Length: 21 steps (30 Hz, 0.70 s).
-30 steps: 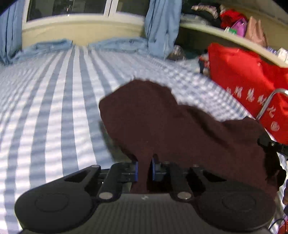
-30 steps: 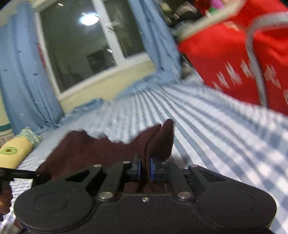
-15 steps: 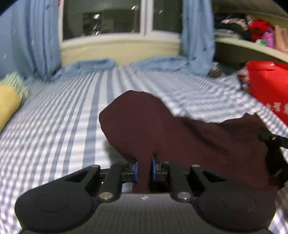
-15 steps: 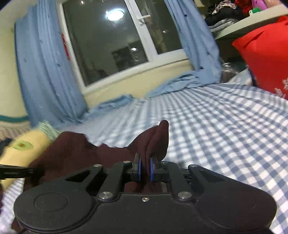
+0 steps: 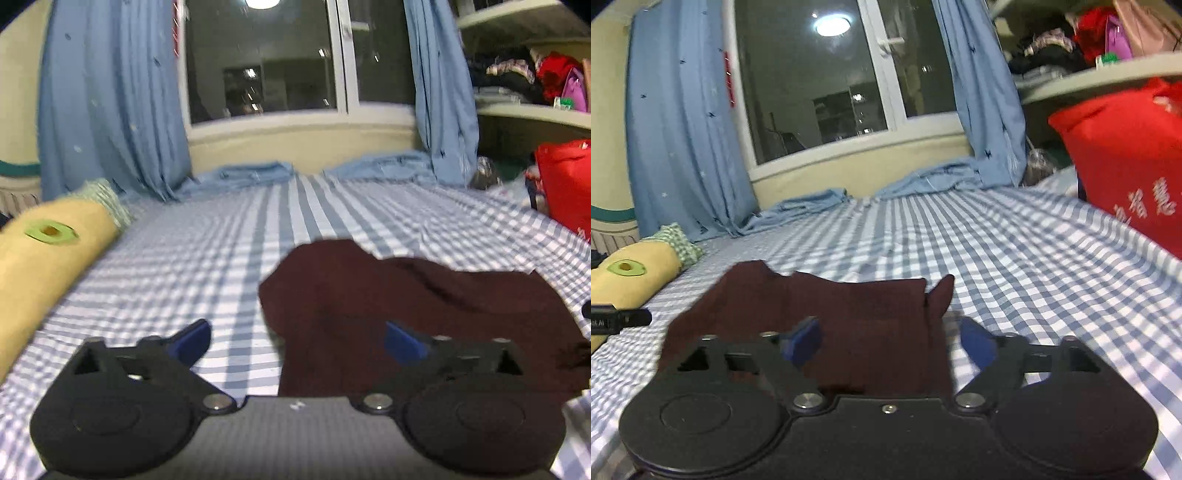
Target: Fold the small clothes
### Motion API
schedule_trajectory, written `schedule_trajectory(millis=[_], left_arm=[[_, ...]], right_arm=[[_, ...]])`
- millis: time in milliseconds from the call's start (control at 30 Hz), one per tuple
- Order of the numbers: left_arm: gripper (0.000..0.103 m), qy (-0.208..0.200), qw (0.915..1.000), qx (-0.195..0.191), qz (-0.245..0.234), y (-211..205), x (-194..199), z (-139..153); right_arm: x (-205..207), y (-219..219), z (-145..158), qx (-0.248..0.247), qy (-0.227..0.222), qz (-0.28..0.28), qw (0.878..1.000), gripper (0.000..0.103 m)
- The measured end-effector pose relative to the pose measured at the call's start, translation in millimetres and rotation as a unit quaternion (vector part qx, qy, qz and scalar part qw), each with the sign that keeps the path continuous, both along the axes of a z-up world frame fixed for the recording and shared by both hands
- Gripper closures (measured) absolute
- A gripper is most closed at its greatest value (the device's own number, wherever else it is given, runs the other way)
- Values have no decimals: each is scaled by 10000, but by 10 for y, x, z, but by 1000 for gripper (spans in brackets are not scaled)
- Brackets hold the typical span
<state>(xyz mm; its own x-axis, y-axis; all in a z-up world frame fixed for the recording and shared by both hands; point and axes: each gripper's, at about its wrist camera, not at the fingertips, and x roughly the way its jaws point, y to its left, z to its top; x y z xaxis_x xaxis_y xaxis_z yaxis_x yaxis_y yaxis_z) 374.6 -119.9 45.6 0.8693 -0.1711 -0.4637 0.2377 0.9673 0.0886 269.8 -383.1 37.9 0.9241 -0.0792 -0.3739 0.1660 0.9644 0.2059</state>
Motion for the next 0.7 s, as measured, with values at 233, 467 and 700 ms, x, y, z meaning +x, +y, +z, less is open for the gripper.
schedule_trajectory(millis=[233,467,700], left_arm=[[1,-369,9991,-114,149,154,-1115,238],[1,-250,9994,-235,55,376,-1930,82],[1,-300,9994,-172,-17,402,-2146,37]], right_arm=[[-1024,452,308,-52,-354,125,9993,1],[-1850,823,321,-342,-383,267,9983,1],[-2092,823,227,-85,-295,251,9992,1]])
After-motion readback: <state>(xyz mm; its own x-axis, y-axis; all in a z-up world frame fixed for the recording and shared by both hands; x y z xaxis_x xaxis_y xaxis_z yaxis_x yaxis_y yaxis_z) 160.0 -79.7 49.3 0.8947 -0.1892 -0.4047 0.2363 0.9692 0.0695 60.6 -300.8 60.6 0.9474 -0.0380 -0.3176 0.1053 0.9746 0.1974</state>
